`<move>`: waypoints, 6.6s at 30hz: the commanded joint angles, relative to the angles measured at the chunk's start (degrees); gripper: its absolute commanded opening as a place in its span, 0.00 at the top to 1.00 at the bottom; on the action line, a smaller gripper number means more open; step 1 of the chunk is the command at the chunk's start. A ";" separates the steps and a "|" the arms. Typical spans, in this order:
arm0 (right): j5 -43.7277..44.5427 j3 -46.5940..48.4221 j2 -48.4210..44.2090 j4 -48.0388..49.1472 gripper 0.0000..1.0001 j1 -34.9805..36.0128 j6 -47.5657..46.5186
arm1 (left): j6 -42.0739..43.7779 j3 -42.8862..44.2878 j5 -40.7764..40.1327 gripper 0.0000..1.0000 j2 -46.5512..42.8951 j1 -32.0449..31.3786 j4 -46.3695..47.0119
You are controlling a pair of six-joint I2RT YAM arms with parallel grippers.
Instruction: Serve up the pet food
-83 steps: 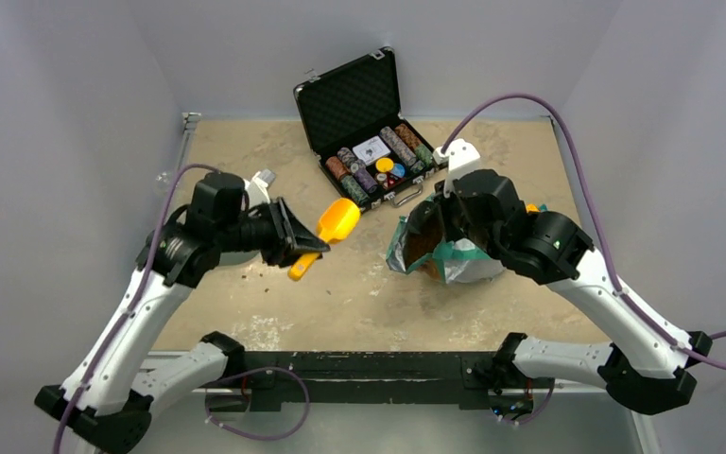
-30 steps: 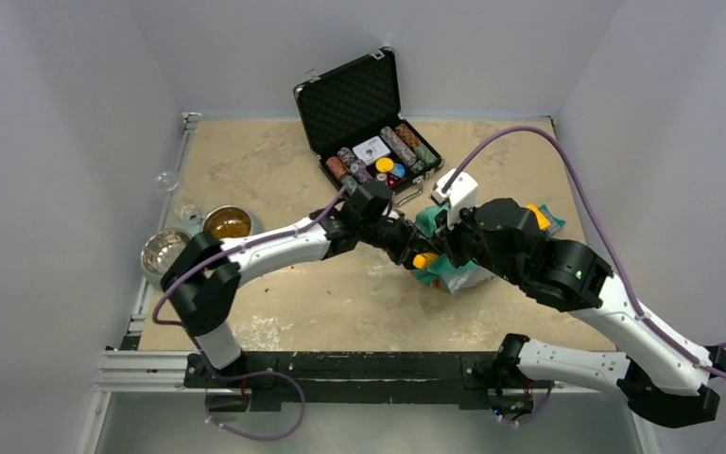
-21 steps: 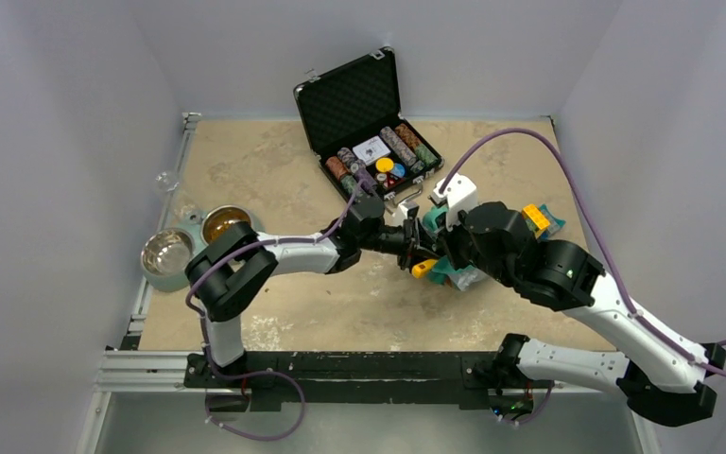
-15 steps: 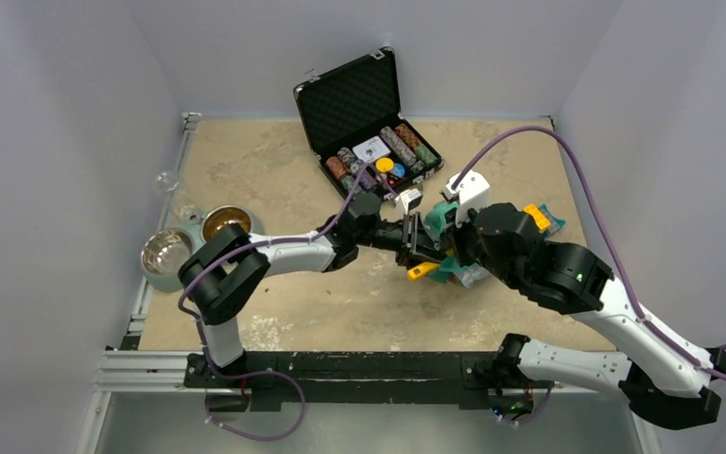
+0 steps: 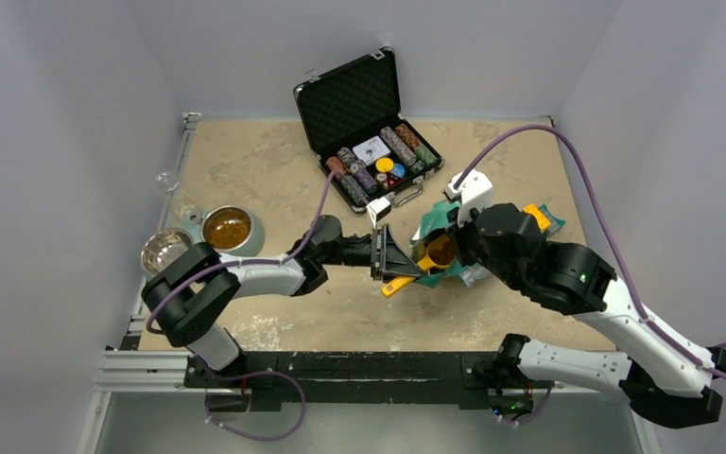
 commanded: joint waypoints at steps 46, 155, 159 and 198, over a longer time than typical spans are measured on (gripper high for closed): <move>-5.23 13.27 3.10 11.68 1.00 11.76 -4.46 | -21.03 32.57 -16.68 1.00 -19.99 0.94 -100.62; 7.22 -2.35 -0.60 -1.95 1.00 -3.70 11.50 | 6.57 10.74 -16.36 1.00 -42.91 12.54 -43.43; 6.46 -2.55 -1.92 -2.18 1.00 -3.73 11.28 | 7.70 12.27 -26.23 1.00 -39.70 14.57 -42.10; -8.60 -14.98 -7.39 8.27 1.00 -3.69 2.37 | -9.43 -35.45 -85.66 1.00 -44.56 26.14 -9.69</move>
